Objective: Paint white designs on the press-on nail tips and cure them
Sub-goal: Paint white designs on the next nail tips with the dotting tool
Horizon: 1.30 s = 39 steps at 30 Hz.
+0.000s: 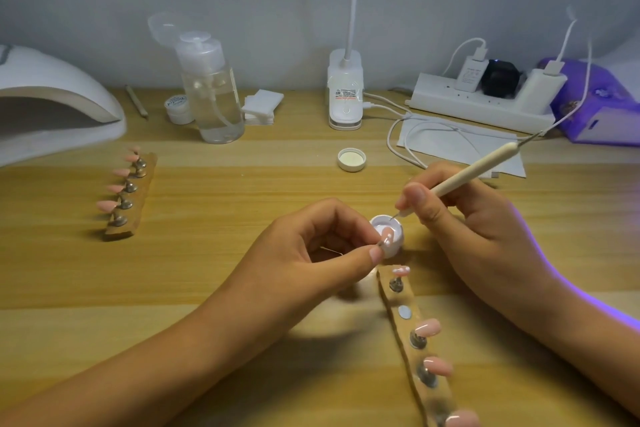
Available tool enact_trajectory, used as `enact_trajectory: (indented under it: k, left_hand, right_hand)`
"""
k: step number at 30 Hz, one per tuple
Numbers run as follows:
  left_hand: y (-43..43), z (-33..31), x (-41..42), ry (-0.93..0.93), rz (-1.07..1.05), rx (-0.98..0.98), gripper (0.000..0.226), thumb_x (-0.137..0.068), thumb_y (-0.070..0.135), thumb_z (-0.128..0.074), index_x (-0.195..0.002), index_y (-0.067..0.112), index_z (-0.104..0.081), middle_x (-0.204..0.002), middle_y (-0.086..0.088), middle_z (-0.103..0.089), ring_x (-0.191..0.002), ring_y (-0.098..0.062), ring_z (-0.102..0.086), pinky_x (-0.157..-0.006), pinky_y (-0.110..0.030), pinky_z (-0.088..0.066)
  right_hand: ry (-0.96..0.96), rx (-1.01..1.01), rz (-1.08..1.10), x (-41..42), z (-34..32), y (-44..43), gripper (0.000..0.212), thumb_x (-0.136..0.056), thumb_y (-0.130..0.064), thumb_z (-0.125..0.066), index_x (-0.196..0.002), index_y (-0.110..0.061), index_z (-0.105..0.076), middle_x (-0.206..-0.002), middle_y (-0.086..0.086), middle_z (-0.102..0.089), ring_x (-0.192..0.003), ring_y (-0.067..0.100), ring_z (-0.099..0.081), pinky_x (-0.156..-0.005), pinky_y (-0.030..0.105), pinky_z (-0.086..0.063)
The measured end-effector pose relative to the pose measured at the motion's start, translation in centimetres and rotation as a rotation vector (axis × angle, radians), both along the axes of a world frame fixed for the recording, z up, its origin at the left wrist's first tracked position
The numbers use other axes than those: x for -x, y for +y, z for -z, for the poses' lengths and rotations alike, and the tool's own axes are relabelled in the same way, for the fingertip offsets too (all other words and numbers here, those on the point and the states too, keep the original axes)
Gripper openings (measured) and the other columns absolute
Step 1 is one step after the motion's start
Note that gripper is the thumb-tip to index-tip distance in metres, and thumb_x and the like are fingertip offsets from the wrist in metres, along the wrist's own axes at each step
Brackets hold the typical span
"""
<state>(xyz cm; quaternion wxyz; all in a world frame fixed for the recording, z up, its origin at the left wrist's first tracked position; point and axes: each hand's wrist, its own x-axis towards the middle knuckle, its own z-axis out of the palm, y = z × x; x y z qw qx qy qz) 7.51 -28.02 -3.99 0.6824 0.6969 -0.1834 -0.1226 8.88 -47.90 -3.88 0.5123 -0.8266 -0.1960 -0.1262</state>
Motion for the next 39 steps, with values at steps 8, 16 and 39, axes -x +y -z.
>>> enact_trajectory:
  k: [8, 16, 39]
  left_hand:
    - [0.1, 0.0, 0.0, -0.021, 0.012, -0.007, 0.007, -0.079, 0.018, -0.071, -0.078, 0.024, -0.069, -0.076, 0.007, -0.067, -0.067, -0.004, -0.057, -0.059, -0.019, -0.047]
    - [-0.1, 0.0, -0.1, -0.006, 0.005, 0.006, 0.006, -0.078, 0.018, -0.071, -0.079, 0.024, -0.069, -0.076, 0.006, -0.067, -0.067, -0.005, -0.057, -0.06, -0.021, -0.049]
    - [-0.1, -0.2, -0.1, -0.021, 0.038, 0.061, 0.011, -0.078, 0.015, -0.073, -0.081, 0.025, -0.071, -0.079, 0.008, -0.071, -0.072, 0.0, -0.062, -0.065, -0.01, -0.046]
  right_hand:
    - [-0.022, 0.075, -0.072, -0.2, 0.2, 0.1, 0.025, -0.093, -0.04, -0.049, -0.083, -0.02, -0.061, -0.074, -0.012, -0.056, -0.07, 0.015, -0.051, -0.064, 0.018, -0.039]
    - [-0.037, 0.023, -0.057, -0.1, 0.1, 0.1, 0.022, -0.093, -0.038, -0.051, -0.085, -0.02, -0.061, -0.076, -0.006, -0.059, -0.07, 0.015, -0.052, -0.064, 0.021, -0.042]
    - [0.333, -0.702, -0.284, 0.8, -1.1, 0.4, 0.024, -0.073, -0.01, -0.07, -0.059, -0.022, -0.054, -0.057, -0.005, -0.053, -0.051, 0.004, -0.057, -0.066, 0.033, -0.059]
